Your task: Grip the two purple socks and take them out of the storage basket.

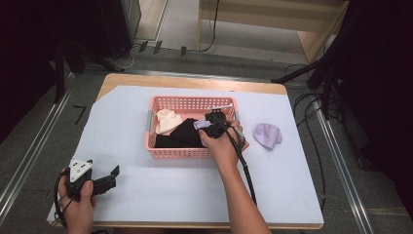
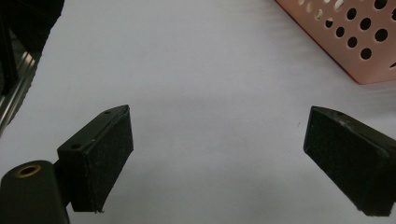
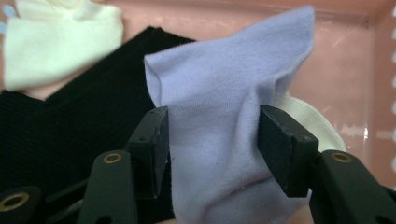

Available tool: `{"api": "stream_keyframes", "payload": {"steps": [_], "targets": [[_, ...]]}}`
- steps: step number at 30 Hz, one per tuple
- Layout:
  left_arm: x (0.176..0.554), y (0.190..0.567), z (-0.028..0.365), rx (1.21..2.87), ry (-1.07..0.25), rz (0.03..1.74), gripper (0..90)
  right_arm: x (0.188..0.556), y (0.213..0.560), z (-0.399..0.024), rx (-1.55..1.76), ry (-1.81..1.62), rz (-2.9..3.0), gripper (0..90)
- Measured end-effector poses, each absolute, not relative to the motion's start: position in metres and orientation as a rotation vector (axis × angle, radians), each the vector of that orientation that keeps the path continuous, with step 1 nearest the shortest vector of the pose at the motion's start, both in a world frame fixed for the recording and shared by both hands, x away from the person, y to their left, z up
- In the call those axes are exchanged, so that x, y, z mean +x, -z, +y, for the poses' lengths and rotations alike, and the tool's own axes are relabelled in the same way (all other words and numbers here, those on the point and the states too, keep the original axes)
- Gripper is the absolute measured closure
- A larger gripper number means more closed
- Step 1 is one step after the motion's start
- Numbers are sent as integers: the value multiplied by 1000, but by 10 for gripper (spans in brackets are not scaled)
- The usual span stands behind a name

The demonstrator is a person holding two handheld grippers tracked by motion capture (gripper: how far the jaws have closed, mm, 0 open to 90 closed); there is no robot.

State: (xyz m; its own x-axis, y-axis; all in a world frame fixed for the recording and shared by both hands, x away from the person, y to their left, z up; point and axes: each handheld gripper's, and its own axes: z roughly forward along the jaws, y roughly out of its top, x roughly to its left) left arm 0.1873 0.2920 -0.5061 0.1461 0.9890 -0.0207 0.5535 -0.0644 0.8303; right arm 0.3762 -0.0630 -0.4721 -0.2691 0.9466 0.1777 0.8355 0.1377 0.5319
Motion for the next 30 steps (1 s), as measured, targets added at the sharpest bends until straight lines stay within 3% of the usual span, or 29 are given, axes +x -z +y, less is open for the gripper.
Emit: {"api": "stream_keyframes", "payload": {"steps": [5,10,13,30], "targets": [[187,506,292,1716,-772,1494,92,377,474,-56,1745,-669,2242,473],[187,506,292,1709,-767,1498,93,376,475,-56,1732,-612,2191,748],[187,506,292,1712,-762,1497,92,373,474,-60,1728,-672,2162,841],[188,506,292,1713,-760,1502,93,348,455,-93,1423,-1337,1890,868]]}}
